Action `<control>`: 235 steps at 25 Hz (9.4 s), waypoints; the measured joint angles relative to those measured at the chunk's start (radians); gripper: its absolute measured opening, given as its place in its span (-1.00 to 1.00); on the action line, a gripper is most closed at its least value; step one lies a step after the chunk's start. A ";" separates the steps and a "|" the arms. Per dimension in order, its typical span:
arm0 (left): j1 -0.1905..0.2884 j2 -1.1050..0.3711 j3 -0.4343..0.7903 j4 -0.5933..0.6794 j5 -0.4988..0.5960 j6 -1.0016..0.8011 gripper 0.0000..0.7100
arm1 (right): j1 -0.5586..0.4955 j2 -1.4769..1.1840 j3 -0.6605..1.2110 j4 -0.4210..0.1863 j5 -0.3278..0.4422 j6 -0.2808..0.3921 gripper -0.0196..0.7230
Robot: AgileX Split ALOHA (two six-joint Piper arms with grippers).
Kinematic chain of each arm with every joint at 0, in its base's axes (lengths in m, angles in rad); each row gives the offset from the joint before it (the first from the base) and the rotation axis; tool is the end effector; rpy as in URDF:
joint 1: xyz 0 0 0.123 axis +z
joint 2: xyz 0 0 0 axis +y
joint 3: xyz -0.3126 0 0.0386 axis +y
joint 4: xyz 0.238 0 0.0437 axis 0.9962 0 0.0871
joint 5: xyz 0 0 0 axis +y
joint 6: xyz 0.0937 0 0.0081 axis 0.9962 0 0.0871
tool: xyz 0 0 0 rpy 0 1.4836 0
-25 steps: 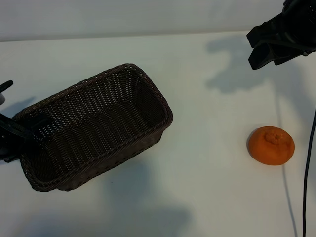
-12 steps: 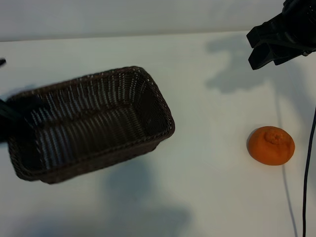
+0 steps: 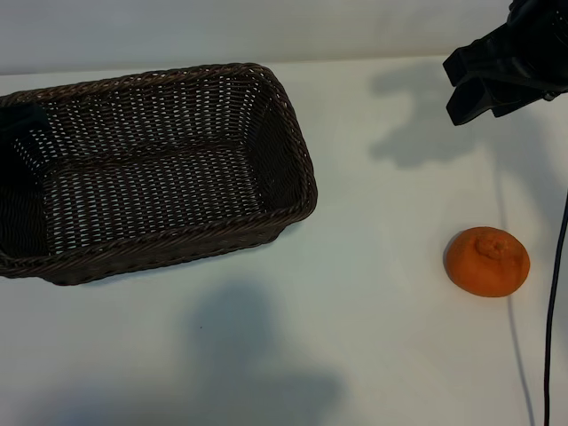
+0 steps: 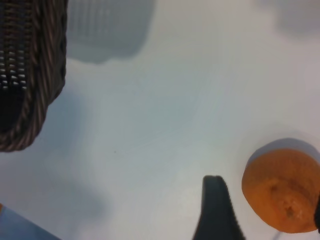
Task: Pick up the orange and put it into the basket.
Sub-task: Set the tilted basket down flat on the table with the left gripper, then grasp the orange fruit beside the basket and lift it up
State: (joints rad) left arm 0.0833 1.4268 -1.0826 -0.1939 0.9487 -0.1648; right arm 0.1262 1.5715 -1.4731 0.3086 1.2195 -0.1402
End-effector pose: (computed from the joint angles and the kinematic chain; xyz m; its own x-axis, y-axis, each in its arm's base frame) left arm 0.2663 0.0074 0.3122 -0.8849 -0.3466 -0.3112 -0.2794 0.9295 -0.2407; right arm 0.3054 0.0658 0.3712 -0.9226 -0.1469 -0.3566 -0.2479 0.9342 0.2564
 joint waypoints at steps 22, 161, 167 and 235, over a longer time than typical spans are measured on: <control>-0.004 0.154 -0.098 -0.287 0.056 0.389 -0.57 | 0.000 0.000 0.000 0.021 0.000 0.001 0.28; -0.071 0.125 -0.231 -0.269 0.226 0.338 0.38 | 0.000 0.000 0.000 0.023 -0.004 0.000 0.28; -0.104 0.111 -0.176 -0.339 0.226 0.361 0.38 | 0.000 0.000 0.000 0.023 -0.004 0.000 0.28; -0.164 0.103 -0.108 -0.387 0.160 0.438 0.38 | 0.000 0.000 0.382 -0.241 -0.271 0.006 0.28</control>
State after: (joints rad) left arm -0.0810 1.5293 -1.1902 -0.5805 1.1089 0.2735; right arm 0.1262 1.5715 -1.0913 0.0678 0.9490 -0.1346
